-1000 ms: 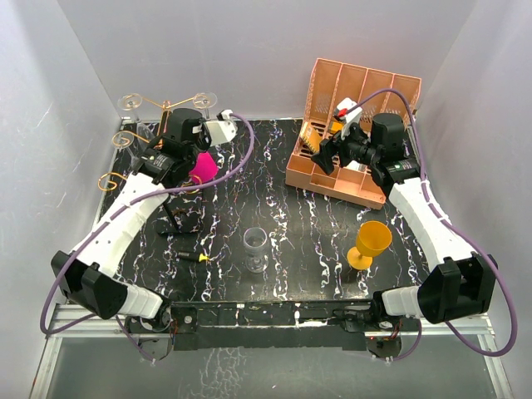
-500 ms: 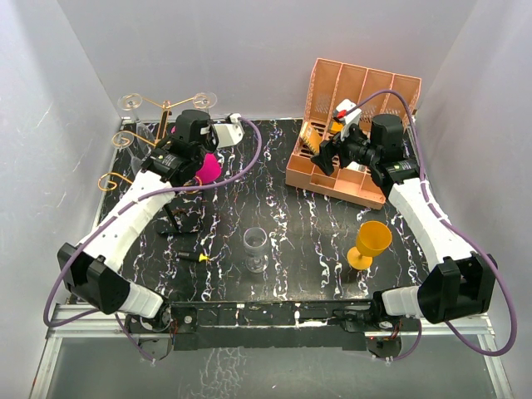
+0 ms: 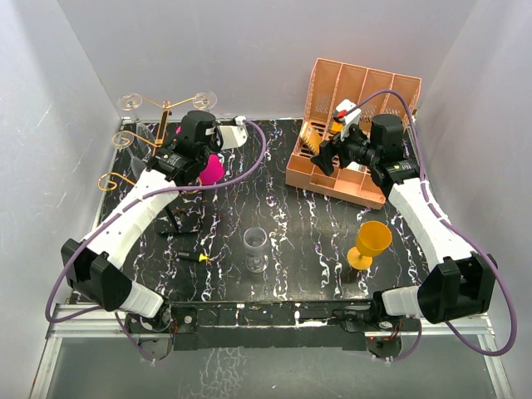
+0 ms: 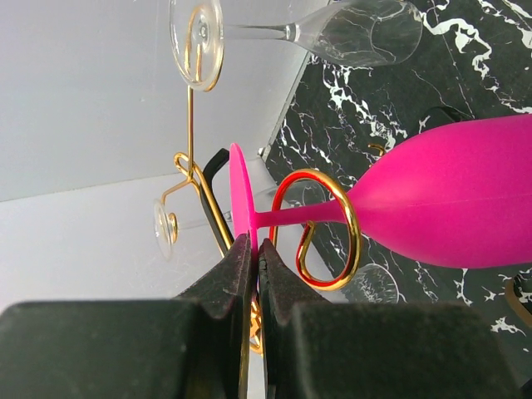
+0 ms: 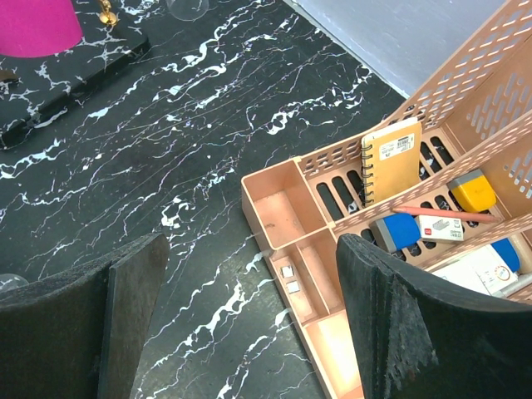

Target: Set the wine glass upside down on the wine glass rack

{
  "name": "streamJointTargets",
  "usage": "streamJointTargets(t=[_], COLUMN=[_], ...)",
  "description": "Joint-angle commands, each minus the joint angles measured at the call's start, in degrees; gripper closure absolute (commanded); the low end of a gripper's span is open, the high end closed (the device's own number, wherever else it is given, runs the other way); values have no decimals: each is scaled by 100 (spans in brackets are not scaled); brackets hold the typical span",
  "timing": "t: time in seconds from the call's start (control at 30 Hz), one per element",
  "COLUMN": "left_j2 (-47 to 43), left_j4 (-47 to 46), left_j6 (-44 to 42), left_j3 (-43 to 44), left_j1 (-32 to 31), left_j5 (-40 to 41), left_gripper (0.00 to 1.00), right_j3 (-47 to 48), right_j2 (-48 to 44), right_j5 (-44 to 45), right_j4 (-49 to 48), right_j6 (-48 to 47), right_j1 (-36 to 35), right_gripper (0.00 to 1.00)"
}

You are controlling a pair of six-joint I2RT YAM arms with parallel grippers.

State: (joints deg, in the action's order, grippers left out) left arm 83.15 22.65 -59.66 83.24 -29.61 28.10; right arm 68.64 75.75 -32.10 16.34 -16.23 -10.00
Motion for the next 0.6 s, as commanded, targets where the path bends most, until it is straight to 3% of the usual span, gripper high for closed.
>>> streamJointTargets(t=[0.0,0.57], left_j2=[-14,64], left_j4=[-101,71], left_j6=[-6,97], left_j3=[99,252], left_j1=[-79,-311], left_j5=[29,0], left_gripper=[100,100], right_j3=[22,0], right_j2=[-69,-73], right_j5=[-88,-126], right_j4=[-307,-299], right_j6=[-31,-54], right_j1=[27,30], right_gripper=[10,10])
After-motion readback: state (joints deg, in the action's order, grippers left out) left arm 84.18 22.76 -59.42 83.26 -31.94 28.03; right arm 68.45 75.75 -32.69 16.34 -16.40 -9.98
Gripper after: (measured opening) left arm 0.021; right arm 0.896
